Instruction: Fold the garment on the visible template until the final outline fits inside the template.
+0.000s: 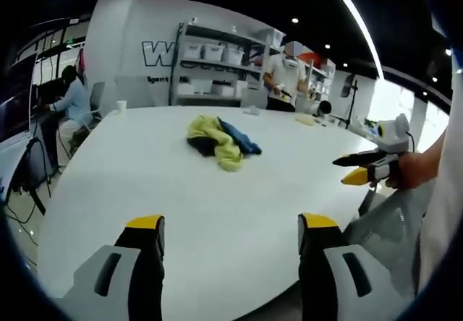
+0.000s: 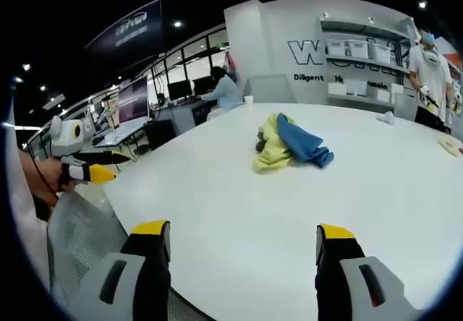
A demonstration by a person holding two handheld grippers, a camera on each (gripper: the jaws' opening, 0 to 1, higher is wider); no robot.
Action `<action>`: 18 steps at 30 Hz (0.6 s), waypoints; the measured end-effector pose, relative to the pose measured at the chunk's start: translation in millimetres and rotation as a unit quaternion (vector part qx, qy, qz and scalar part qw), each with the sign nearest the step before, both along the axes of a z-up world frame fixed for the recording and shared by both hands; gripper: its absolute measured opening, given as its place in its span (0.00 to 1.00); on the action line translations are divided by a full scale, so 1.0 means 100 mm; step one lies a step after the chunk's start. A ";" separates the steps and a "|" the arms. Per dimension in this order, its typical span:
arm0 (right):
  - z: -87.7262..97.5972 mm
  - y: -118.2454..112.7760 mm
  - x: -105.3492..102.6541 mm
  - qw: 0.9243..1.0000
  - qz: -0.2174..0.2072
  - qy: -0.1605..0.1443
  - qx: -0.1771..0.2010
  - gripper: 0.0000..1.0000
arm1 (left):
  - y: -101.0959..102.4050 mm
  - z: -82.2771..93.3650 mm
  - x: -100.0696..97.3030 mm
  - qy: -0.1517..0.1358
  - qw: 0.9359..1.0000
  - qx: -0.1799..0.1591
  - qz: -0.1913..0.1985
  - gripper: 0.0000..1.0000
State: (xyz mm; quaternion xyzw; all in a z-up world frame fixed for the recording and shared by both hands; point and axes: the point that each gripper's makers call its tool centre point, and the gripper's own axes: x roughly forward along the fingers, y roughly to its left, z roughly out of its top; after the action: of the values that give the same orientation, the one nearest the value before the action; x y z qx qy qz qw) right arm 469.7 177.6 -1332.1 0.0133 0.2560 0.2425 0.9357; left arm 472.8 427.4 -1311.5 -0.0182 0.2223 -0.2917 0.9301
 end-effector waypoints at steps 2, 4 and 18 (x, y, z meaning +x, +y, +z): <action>0.00 0.00 0.00 1.000 0.000 0.000 0.000 0.80 | 0.00 0.00 0.00 0.000 1.000 0.000 0.000 0.74; 0.00 0.00 0.00 1.000 0.000 0.002 0.000 0.80 | 0.00 0.00 0.00 0.000 1.000 0.000 -0.001 0.74; 0.00 0.00 0.01 1.000 -0.002 0.005 0.002 0.78 | 0.00 -0.02 0.00 0.004 1.000 0.000 -0.002 0.73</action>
State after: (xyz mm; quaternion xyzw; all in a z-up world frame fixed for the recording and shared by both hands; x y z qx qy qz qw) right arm 471.1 177.2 -1332.6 0.0171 0.2600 0.2414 0.9348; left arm 473.1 427.5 -1313.2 -0.0194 0.2264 -0.2934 0.9286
